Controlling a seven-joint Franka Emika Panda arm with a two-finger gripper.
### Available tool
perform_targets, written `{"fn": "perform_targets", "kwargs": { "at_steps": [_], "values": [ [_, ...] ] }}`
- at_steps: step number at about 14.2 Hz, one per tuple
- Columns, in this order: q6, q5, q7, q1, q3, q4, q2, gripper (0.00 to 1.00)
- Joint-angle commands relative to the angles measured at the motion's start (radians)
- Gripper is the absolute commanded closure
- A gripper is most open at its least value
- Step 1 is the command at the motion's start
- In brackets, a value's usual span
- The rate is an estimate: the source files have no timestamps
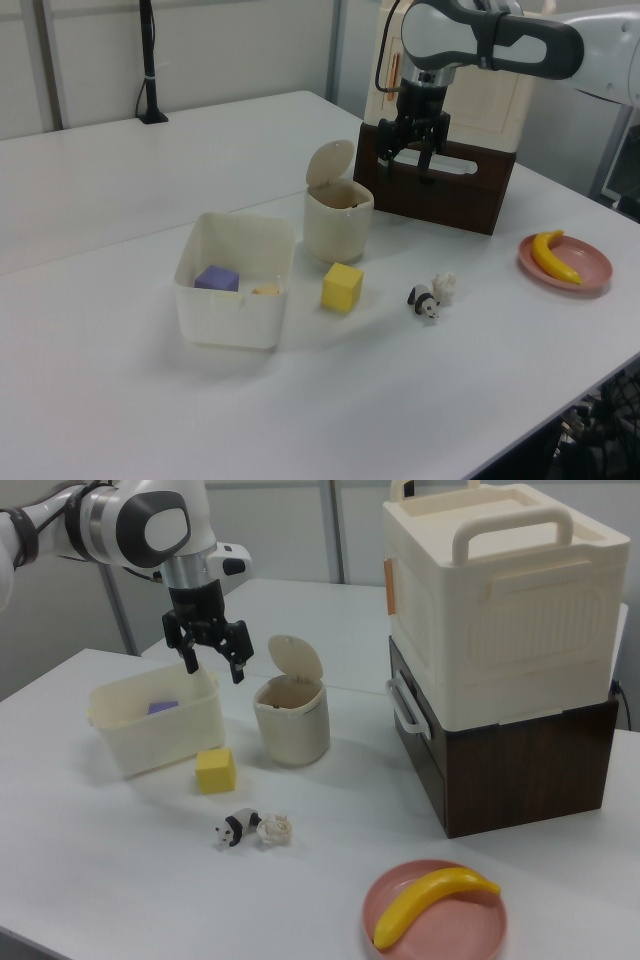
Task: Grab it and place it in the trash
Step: 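Move the open gripper over the white crumpled paper ball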
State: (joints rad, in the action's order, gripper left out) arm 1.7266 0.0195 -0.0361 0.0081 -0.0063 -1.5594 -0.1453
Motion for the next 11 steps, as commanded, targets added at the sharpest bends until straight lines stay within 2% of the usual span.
{"fn": "perform_targets", "kwargs": {
  "at_steps": [1, 9, 11],
  "values": [
    [-0.009, -0.018, -0.031, 0.004, -0.004, -0.03, 0.026, 0.0],
    [-0.025, -0.029, -0.082, 0.004, 0.005, -0.045, 0.024, 0.03],
    [-0.025, -0.067, -0.093, 0.0, 0.005, -0.06, 0.021, 0.03]
  ]
}}
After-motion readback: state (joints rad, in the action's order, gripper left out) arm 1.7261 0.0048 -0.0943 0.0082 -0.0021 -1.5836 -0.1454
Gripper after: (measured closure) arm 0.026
